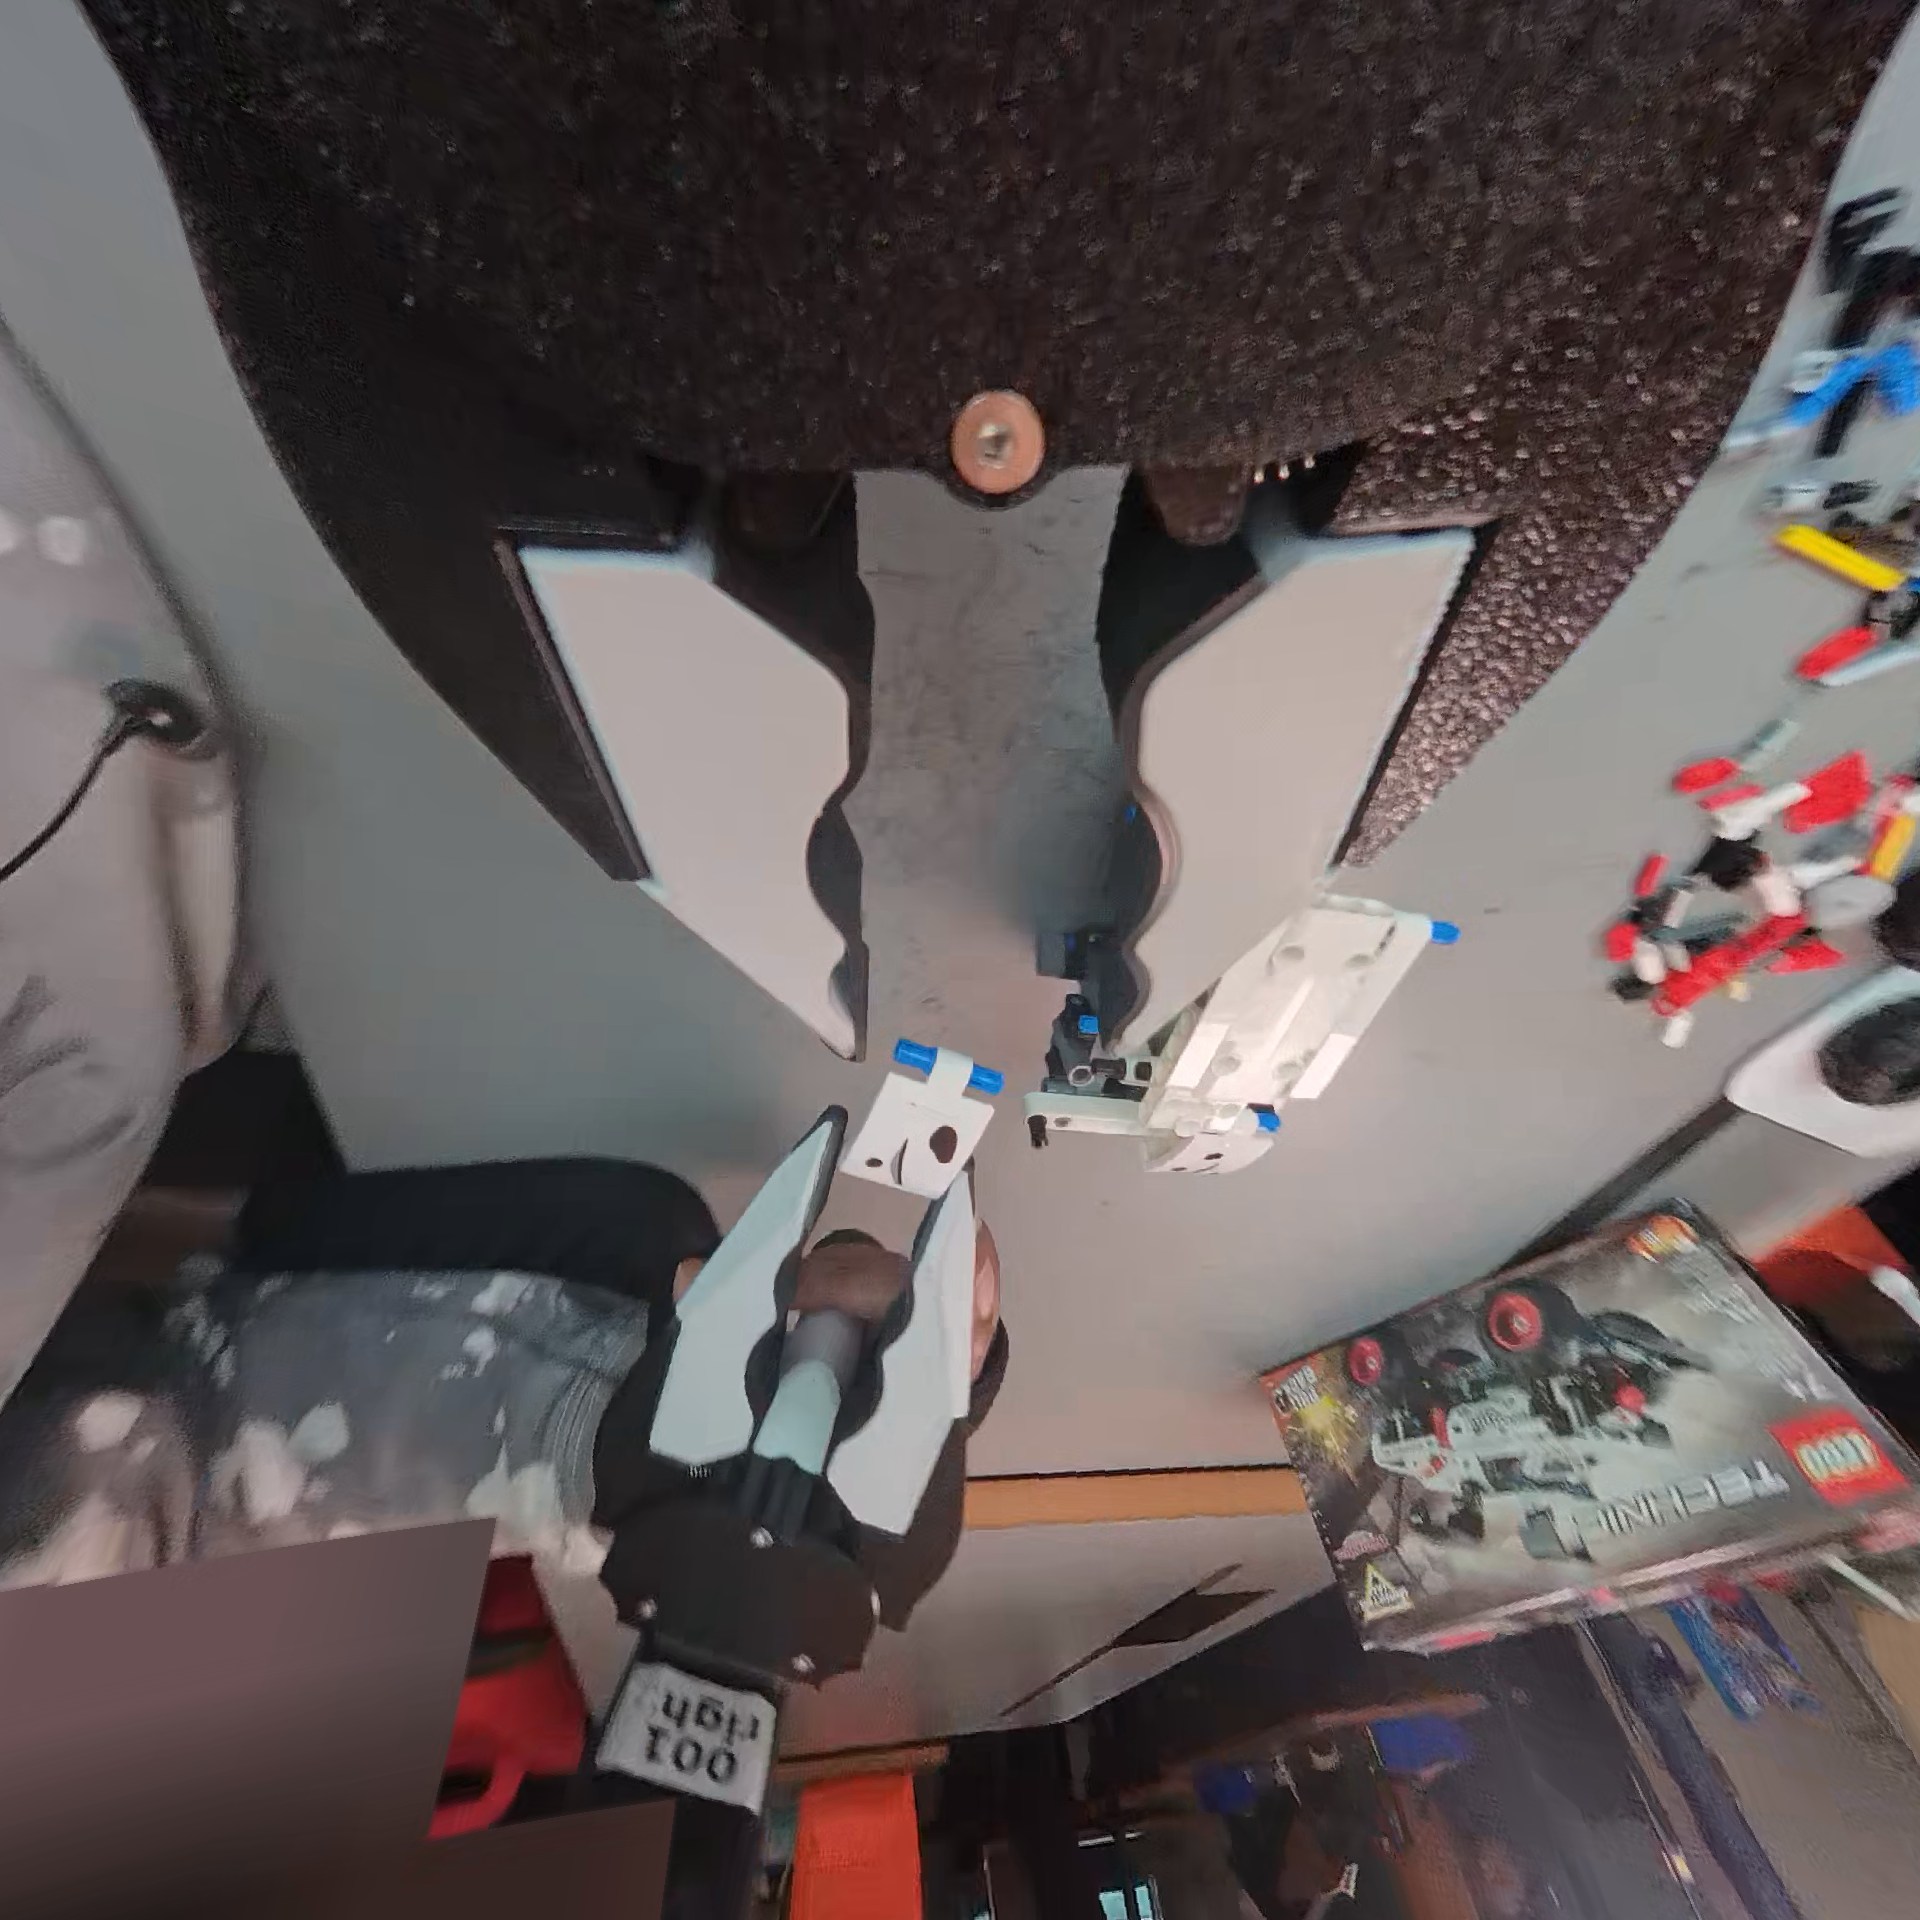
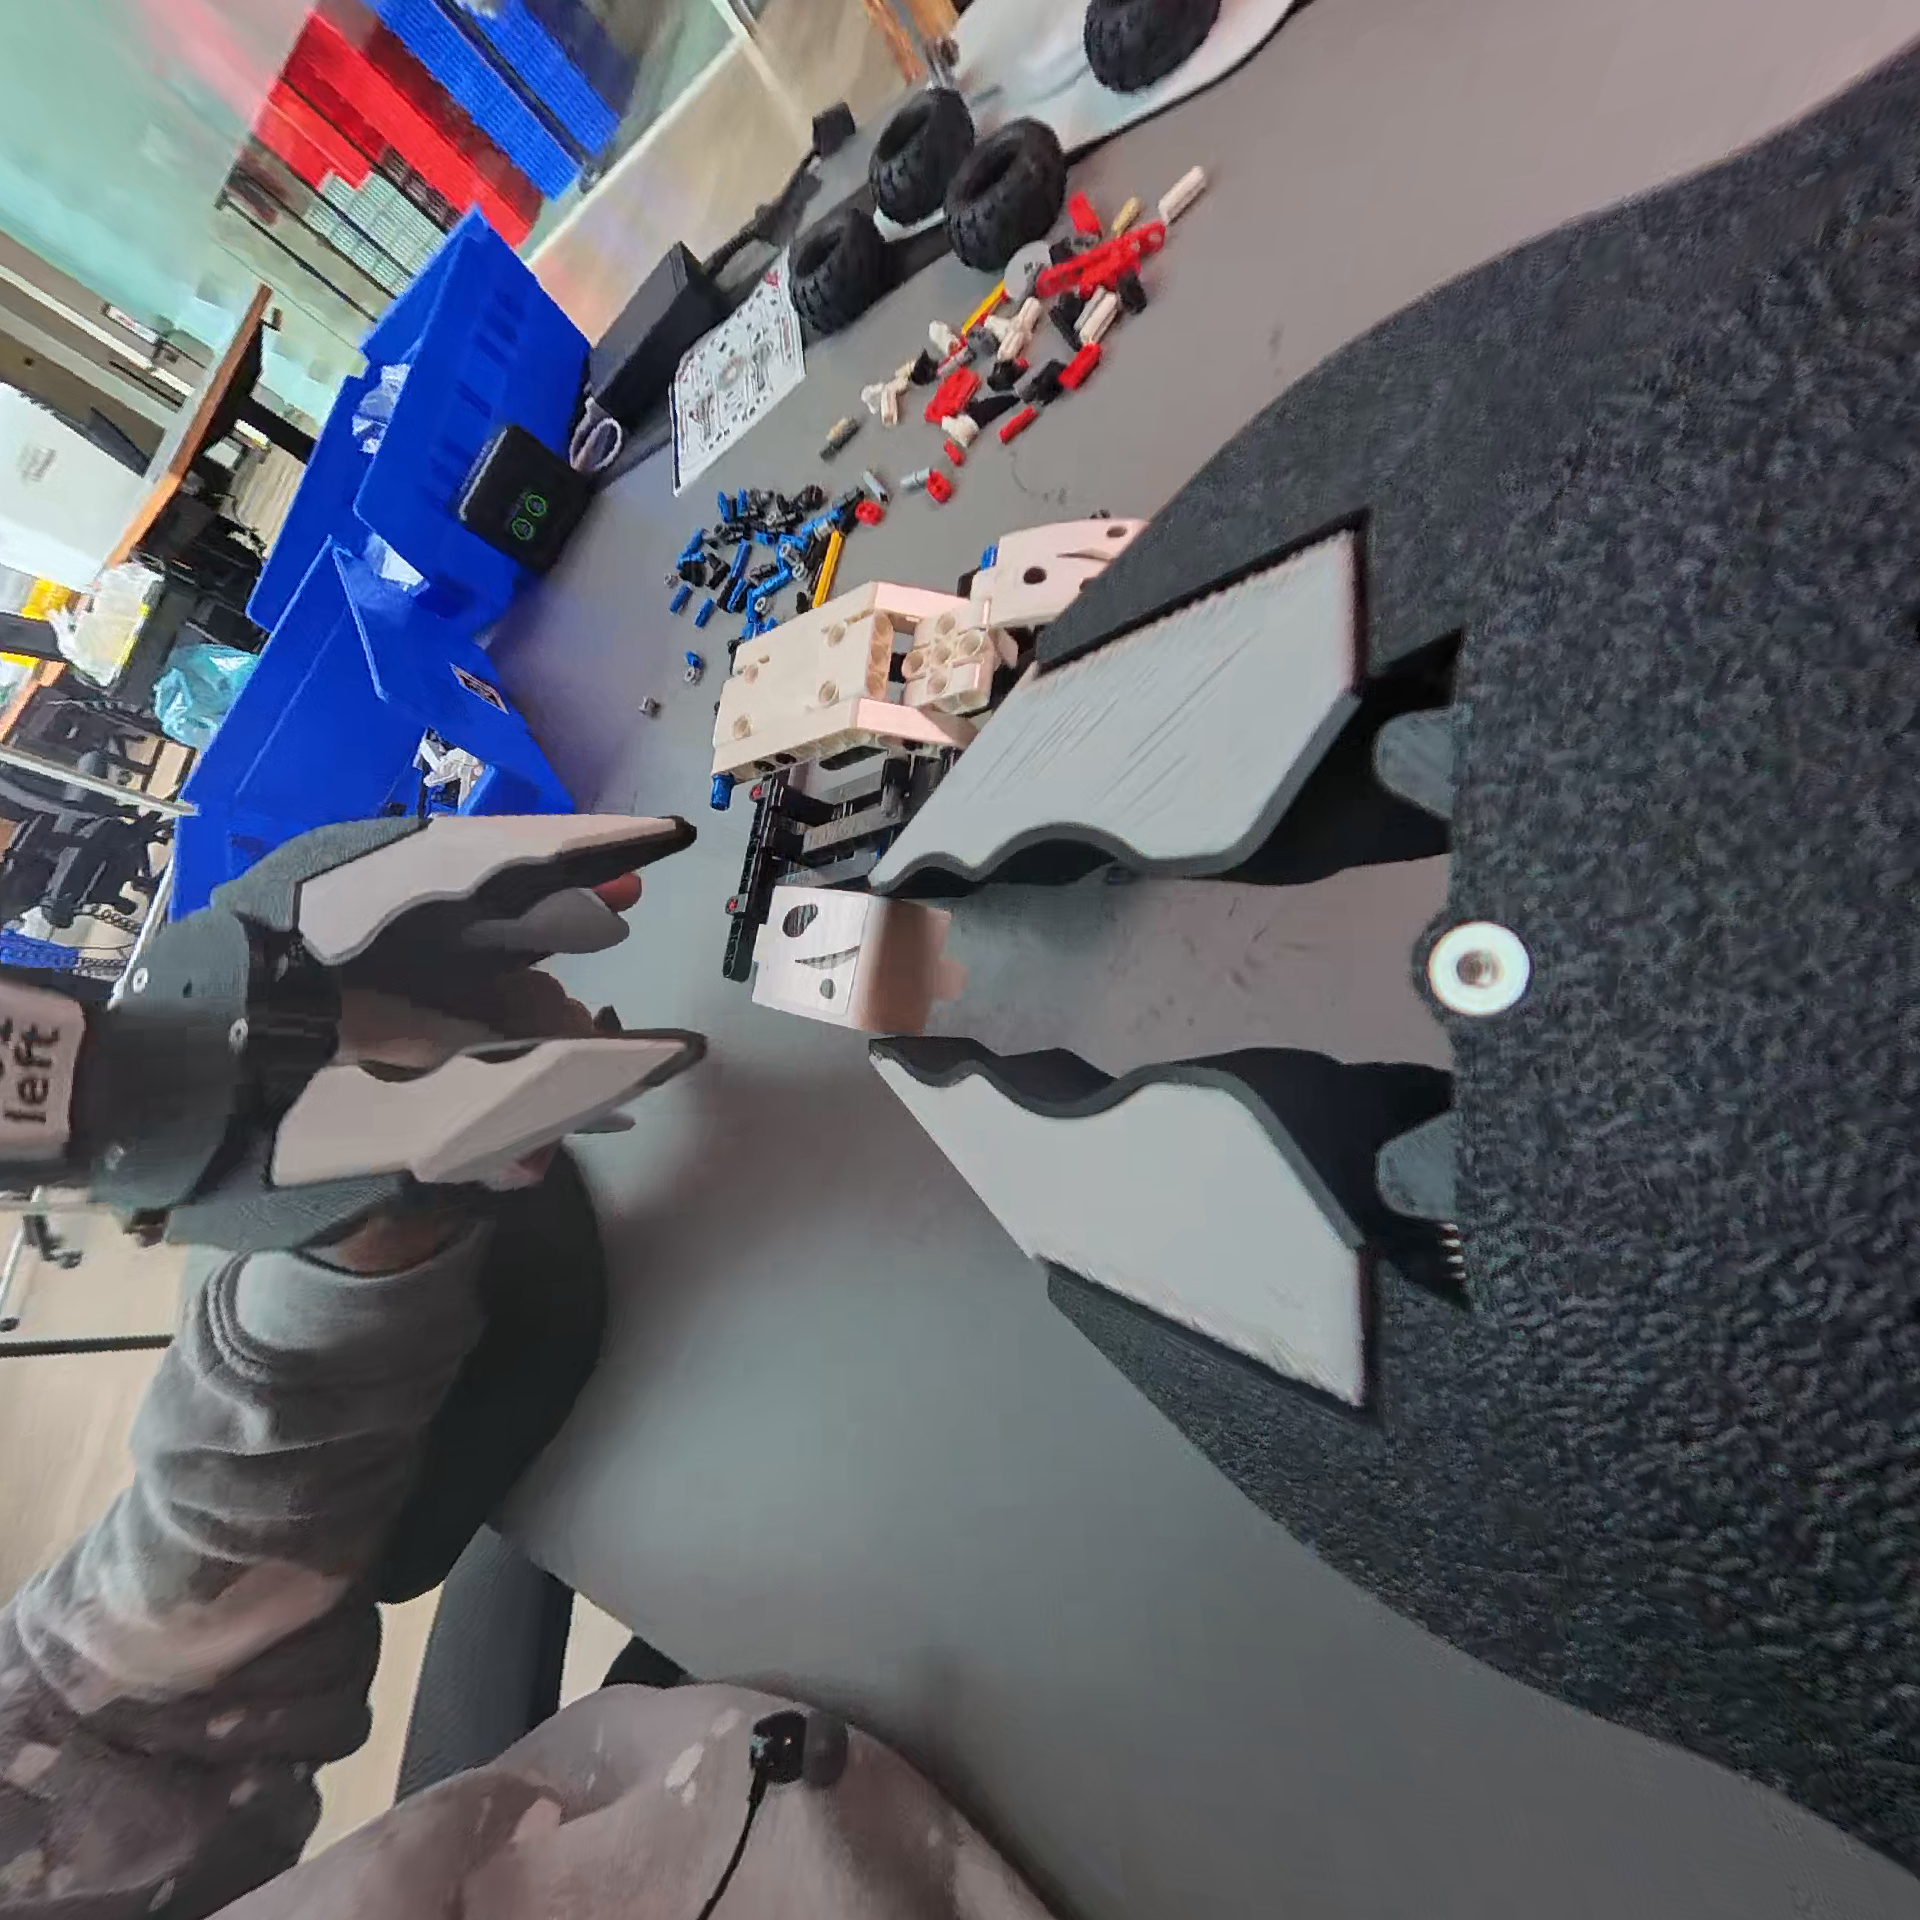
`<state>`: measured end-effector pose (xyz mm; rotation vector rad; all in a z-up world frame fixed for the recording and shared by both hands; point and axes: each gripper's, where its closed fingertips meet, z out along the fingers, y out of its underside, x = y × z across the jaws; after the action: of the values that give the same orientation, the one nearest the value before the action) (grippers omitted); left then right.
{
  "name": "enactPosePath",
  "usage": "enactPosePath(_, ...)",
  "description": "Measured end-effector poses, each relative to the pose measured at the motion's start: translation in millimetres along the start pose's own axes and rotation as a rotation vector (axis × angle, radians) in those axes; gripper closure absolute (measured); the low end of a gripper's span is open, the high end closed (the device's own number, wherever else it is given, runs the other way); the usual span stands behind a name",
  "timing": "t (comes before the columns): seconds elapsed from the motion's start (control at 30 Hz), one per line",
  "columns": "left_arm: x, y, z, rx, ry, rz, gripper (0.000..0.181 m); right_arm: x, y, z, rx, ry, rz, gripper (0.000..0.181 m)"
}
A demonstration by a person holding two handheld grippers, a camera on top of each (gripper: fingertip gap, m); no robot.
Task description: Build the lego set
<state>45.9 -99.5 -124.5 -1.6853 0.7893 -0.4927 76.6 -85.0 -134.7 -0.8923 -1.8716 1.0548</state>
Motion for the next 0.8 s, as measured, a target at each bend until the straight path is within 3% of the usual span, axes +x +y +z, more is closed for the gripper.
enactPosePath(0.07, -9.4, -6.2, -3.0, 0.032, 0.021, -0.142, 0.135, 3.5, 4.5, -6.5, -0.011, 0.028, -0.054, 0.156)
enactPosePath(0.2, -34.4, -10.3, -7.8, -0.014, -0.050, -0.100, 0.132, 17.5, 18.7, -19.3, -0.026, 0.075, -0.021, 0.156)
enactPosePath(0.37, -59.2, -0.8, 5.4, -0.253, -0.057, 0.075, 0.117, 24.9, 31.6, -34.8, -0.023, 0.043, 0.093, 0.155)
enactPosePath(0.5, -60.8, 19.6, 30.0, -0.473, 0.099, 0.091, 0.099, 5.9, 37.4, -35.9, -0.068, -0.056, 0.125, 0.155)
enactPosePath(0.63, -57.1, 40.9, 41.9, -0.640, 0.223, 0.195, 0.120, -10.0, 49.2, -29.4, -0.125, -0.114, 0.118, 0.155)
enactPosePath(0.8, -40.5, 42.7, 33.8, -0.655, 0.359, 0.304, 0.134, -14.6, 45.4, -33.2, -0.093, -0.130, 0.110, 0.155)
